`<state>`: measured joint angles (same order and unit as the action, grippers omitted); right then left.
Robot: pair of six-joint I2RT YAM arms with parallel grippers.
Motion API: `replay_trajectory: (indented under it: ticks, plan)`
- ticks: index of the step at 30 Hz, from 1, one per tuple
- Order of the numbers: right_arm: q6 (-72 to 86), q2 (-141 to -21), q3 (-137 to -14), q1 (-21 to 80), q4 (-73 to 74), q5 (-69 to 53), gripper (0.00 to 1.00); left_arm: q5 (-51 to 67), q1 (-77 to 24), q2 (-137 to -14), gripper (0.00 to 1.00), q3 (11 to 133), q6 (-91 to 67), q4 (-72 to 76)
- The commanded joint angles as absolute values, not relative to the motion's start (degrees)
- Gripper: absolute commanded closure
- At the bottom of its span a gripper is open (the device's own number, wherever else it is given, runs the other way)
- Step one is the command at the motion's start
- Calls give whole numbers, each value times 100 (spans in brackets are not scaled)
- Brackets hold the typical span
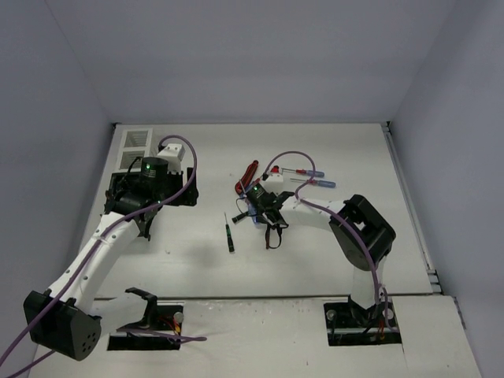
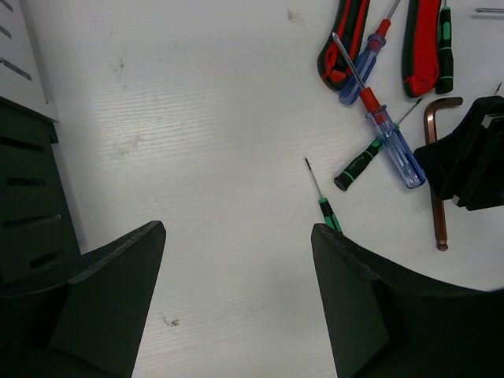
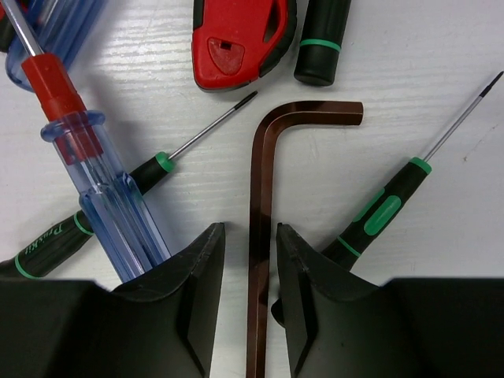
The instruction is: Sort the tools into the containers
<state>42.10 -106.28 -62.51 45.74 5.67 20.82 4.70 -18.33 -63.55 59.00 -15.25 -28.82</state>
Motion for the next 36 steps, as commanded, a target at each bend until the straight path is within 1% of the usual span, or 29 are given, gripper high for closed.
replay_trajectory:
  ticks: [1,4,5,8,9,12,17,20,24,28,32,36]
  plan:
    - [4520,-10759,-6325,4597,776,2312,72,546,-1828,-6205,28,6056,-1380,-2505]
    - [4535,-10778,-6257,4587,817,2285,79,599,-1829,-6196,28,6056,-1391,-2505]
    - [4532,-10795,-6248,4578,874,2285,85,613,-1837,-6199,28,6056,-1411,-2505]
    - [4469,-10810,-6210,4566,997,2268,98,795,-1846,-6253,28,6065,-1512,-2496]
    - [4415,-10778,-6185,4562,1014,2271,100,857,-1885,-6287,28,6083,-1556,-2493]
    - [4213,-10495,-6088,4588,1001,2395,100,996,-2064,-6409,28,6218,-1700,-2504]
    - [3394,-9470,-5883,4637,887,2728,100,1637,-2386,-6593,28,6575,-2139,-2496]
    - [3088,-8843,-5583,4649,567,2683,100,1829,-2523,-6716,28,6813,-2394,-2496]
    - [2697,-7917,-5117,4706,-110,2465,100,2012,-2700,-6917,28,7158,-2661,-2480]
    - [2088,-7265,-4778,4846,-538,2282,100,2356,-2844,-7167,28,7405,-2999,-2288]
    - [1455,-6562,-4502,4904,-902,1762,100,2557,-3101,-7416,28,7609,-3260,-1979]
    - [981,-5976,-4404,4904,-1111,1165,100,2602,-3389,-7688,28,7958,-3269,-1969]
